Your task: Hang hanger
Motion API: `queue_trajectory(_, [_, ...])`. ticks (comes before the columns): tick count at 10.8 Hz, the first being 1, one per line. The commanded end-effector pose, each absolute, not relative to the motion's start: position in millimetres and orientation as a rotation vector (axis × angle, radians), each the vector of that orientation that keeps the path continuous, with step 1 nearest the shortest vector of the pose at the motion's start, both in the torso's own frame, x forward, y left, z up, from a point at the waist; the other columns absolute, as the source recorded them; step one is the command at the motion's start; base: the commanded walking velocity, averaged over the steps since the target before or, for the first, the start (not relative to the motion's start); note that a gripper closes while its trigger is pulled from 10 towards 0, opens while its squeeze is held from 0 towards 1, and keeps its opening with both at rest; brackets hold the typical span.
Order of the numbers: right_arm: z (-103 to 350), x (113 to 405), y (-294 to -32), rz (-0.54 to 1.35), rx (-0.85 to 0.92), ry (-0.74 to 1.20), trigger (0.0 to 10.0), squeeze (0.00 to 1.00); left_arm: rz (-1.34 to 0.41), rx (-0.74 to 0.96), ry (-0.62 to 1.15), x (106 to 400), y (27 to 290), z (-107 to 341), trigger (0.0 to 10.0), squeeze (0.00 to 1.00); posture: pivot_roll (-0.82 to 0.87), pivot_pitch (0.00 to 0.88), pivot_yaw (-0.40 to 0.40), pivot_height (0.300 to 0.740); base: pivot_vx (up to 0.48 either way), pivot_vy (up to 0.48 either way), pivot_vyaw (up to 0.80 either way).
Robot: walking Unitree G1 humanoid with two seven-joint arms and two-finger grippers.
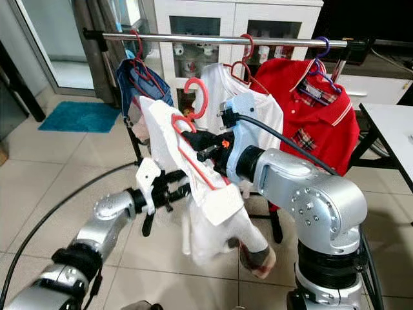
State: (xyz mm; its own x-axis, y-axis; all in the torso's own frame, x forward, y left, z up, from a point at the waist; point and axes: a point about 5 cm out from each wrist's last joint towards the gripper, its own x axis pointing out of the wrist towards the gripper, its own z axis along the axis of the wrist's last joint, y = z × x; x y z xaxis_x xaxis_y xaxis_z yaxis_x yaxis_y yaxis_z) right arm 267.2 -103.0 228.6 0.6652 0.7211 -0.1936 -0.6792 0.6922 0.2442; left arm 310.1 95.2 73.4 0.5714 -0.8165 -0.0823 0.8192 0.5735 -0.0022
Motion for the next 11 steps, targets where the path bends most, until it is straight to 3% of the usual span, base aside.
queue_trajectory(1, [239.2,265.0,-101.3,0.810,0.150,0.237,0.0,0.00,-0.957,0.044,0.066,312.8,94.2,75.9,0.0,0.00,-0.19,0.011,0.056,0.740,0.000,0.000,0.00])
queue_trajectory(11, [238.2,263.9,-99.8,0.820,0.151,0.238,0.0,0.00,-1.000,-0.020,0.156,302.7,96.3,56.9,0.0,0.00,-0.19,0.000,0.056,0.740,0.000,0.000,0.00])
